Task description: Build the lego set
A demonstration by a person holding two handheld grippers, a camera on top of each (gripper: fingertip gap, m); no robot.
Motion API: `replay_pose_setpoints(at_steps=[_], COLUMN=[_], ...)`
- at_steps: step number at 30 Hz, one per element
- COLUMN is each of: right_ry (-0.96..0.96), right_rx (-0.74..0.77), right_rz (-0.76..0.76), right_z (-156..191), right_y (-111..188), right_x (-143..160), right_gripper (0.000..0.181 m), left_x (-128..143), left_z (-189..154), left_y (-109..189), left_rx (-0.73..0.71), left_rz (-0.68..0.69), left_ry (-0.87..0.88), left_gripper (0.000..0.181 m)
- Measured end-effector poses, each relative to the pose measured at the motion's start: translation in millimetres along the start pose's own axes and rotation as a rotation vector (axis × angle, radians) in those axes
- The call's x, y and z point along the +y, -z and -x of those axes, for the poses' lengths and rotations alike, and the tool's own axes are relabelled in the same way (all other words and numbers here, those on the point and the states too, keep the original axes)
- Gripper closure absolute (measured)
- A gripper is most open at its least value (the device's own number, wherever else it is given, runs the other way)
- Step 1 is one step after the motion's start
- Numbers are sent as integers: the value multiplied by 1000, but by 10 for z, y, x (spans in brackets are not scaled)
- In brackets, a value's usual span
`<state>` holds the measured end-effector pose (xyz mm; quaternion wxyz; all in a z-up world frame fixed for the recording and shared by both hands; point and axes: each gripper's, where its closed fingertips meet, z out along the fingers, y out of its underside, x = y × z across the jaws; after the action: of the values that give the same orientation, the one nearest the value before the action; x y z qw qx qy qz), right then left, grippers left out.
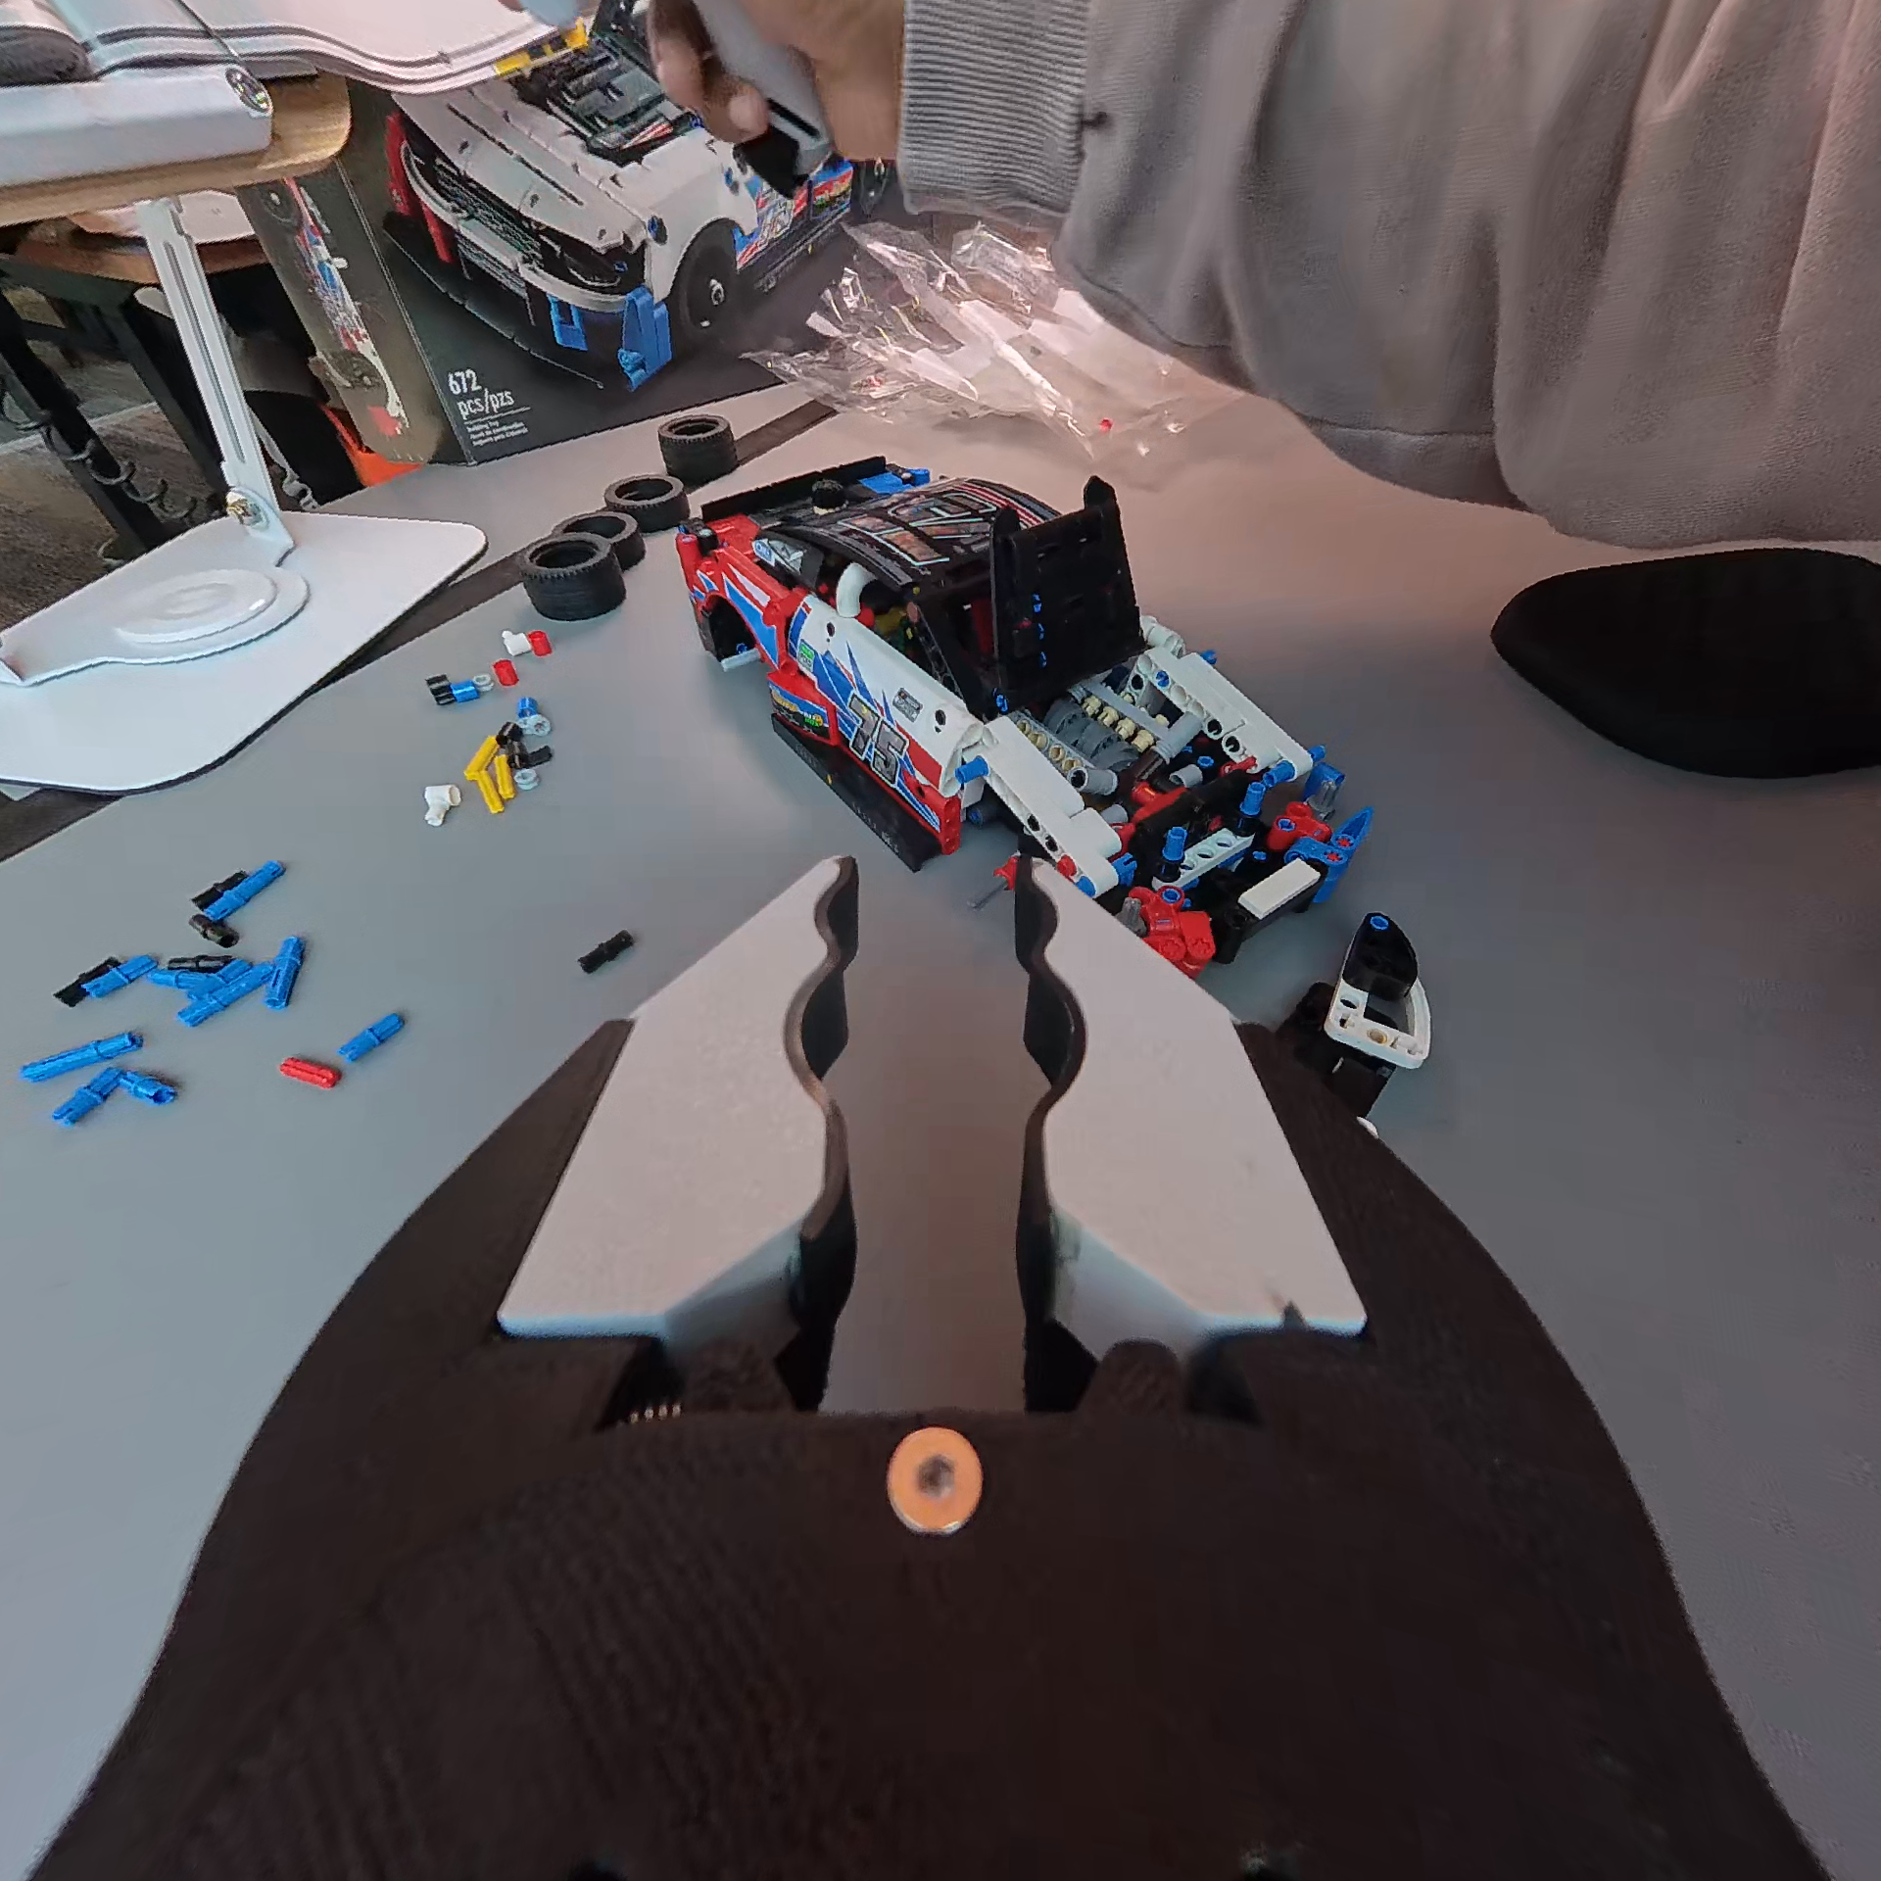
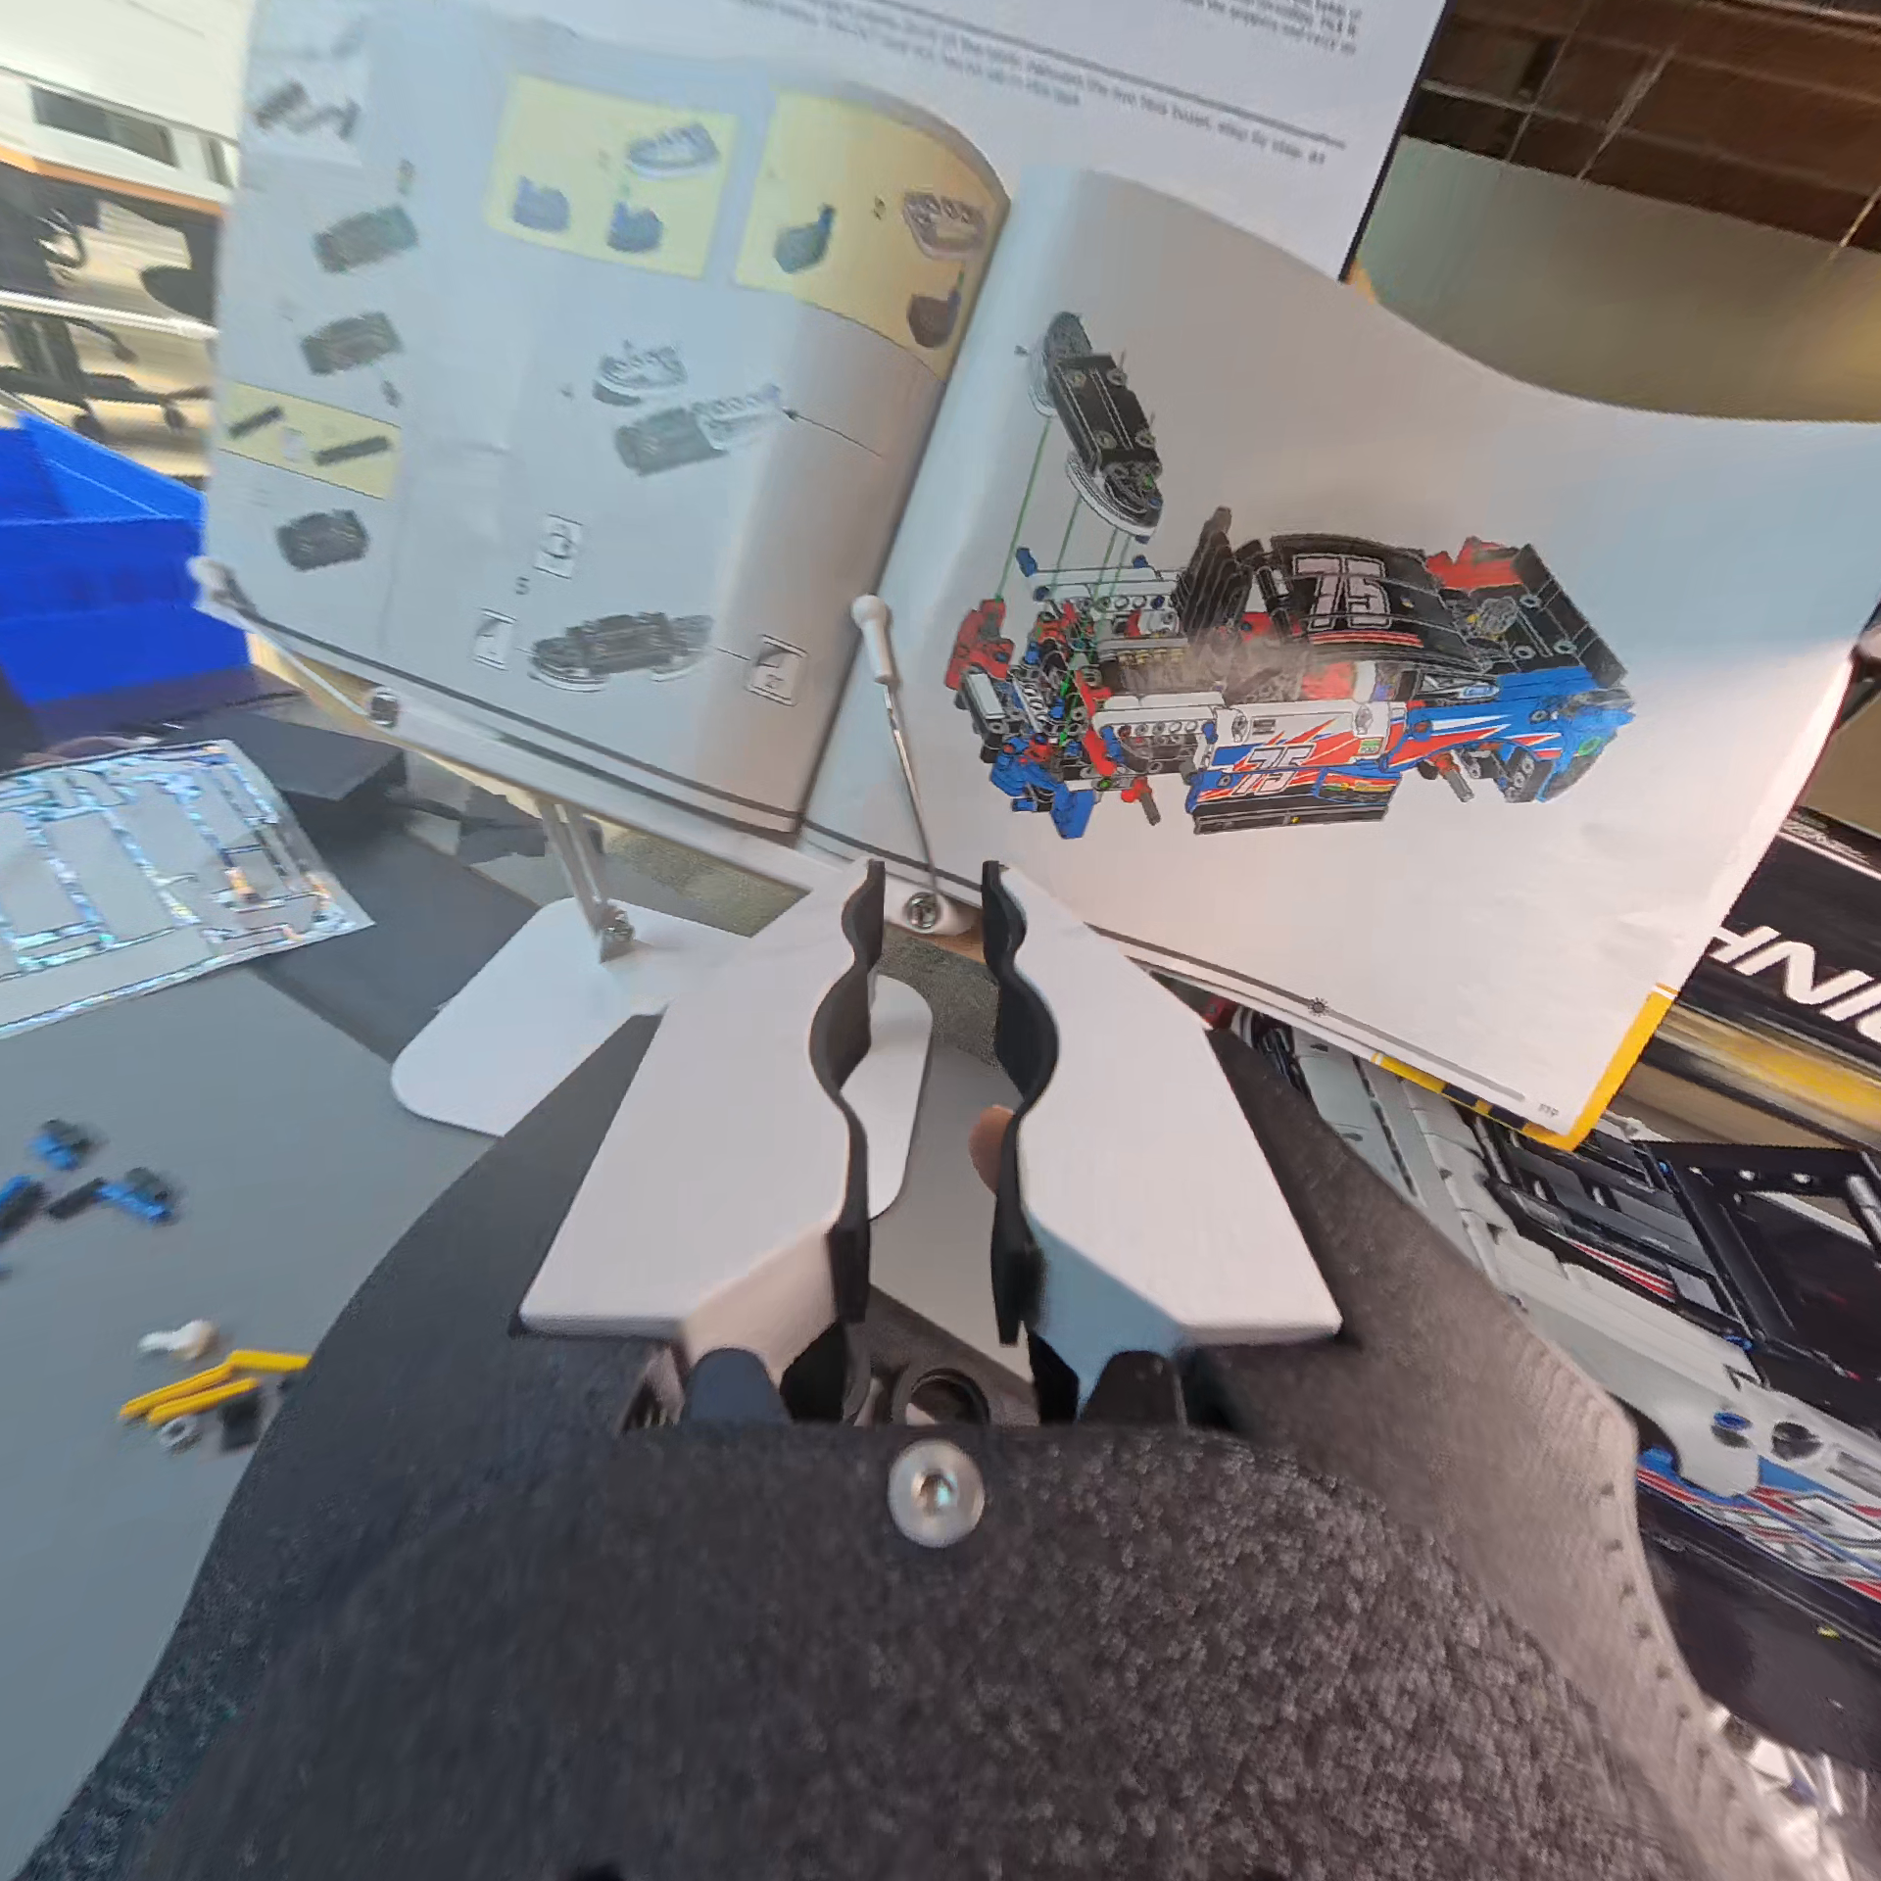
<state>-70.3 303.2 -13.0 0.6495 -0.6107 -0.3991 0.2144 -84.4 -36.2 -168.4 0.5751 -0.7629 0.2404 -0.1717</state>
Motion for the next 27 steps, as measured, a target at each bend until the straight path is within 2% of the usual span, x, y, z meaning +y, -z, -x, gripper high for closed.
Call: replay_pose_setpoints(at_steps=[1,5,8,13,19,23,27], right_ry=[-6,-58,-45,8,171,202,232], right_rx=[-23,-153,-245,-452,-811,-921,-864], right_rz=[-21,-66,-71,-44,117,219,251], right_z=[91,591,1021,1784,2557,2724,2751], right_y=[165,874,1396,2147,2877,3065,2939], right_x=[-50,-104,-14,306,902,1203,1267], right_gripper=[165,164,164,165,164,163,162], left_x=[-1,6,28,93,250,495,648], left_z=[-3,-35,-89,-260,-594,-749,-824], left_y=[0,-11,-25,-49,12,107,117], left_rx=[1,11,37,138,357,452,455], left_rz=[0,7,19,58,152,290,371], left_ry=[-2,-17,-29,-34,-36,-89,-164], left_gripper=[152,152,150,143,132,119,117])
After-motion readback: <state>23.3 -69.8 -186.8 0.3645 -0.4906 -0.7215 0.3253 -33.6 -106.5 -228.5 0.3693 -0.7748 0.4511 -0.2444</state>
